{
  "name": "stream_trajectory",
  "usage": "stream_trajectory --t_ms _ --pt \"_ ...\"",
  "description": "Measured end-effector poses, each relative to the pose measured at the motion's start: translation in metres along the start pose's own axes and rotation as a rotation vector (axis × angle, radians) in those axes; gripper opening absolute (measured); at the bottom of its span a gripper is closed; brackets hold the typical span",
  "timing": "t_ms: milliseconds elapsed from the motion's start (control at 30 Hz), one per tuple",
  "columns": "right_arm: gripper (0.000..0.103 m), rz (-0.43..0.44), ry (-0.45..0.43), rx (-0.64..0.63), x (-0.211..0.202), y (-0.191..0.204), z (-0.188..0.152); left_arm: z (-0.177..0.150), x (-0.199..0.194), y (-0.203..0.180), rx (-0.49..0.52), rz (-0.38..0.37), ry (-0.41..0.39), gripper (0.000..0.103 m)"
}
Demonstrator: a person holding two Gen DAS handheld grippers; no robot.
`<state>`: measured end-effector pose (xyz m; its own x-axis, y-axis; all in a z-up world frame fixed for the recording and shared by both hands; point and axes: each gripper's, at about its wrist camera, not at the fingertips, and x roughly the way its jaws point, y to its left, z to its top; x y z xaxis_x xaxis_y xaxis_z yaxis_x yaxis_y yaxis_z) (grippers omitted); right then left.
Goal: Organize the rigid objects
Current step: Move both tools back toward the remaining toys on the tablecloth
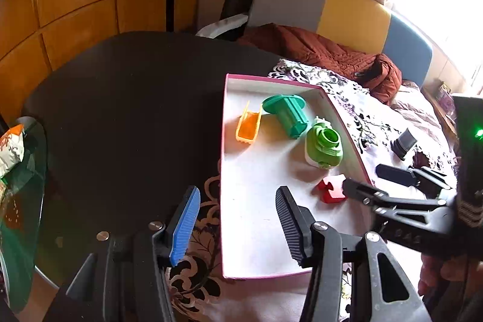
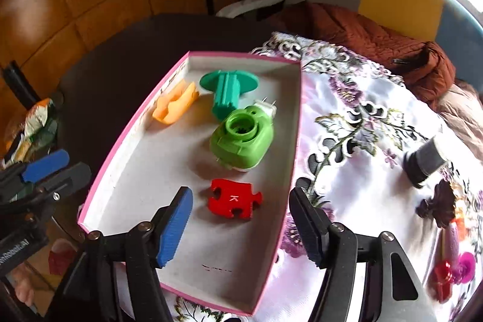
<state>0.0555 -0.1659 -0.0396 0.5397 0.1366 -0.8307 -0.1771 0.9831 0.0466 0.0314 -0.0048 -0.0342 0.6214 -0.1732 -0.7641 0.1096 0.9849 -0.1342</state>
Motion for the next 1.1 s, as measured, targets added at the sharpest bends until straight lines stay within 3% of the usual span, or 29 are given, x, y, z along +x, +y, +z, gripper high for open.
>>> stream_trajectory --t_ms 267,467,833,1100 --pt "0.081 -0.033 -0.07 0.104 -0.034 -0.039 -0.009 -0.002 -0.009 -0.018 0.061 -0.016 -0.015 0.053" --pt "0.082 -0.1 -0.105 0.169 -0.055 -0.078 -0.016 -0.004 -0.013 -0.035 0.106 -0.035 -0.012 0.053" --pt "0.086 -0.288 -0.14 0.332 -0.099 -0.178 -0.05 -0.013 -0.012 -0.067 0.187 -0.097 0.01 0.053" --pt "0.089 -0.471 -0.173 0.549 -0.127 -0.273 -0.094 -0.016 -0.01 -0.093 0.248 -0.123 0.03 0.053"
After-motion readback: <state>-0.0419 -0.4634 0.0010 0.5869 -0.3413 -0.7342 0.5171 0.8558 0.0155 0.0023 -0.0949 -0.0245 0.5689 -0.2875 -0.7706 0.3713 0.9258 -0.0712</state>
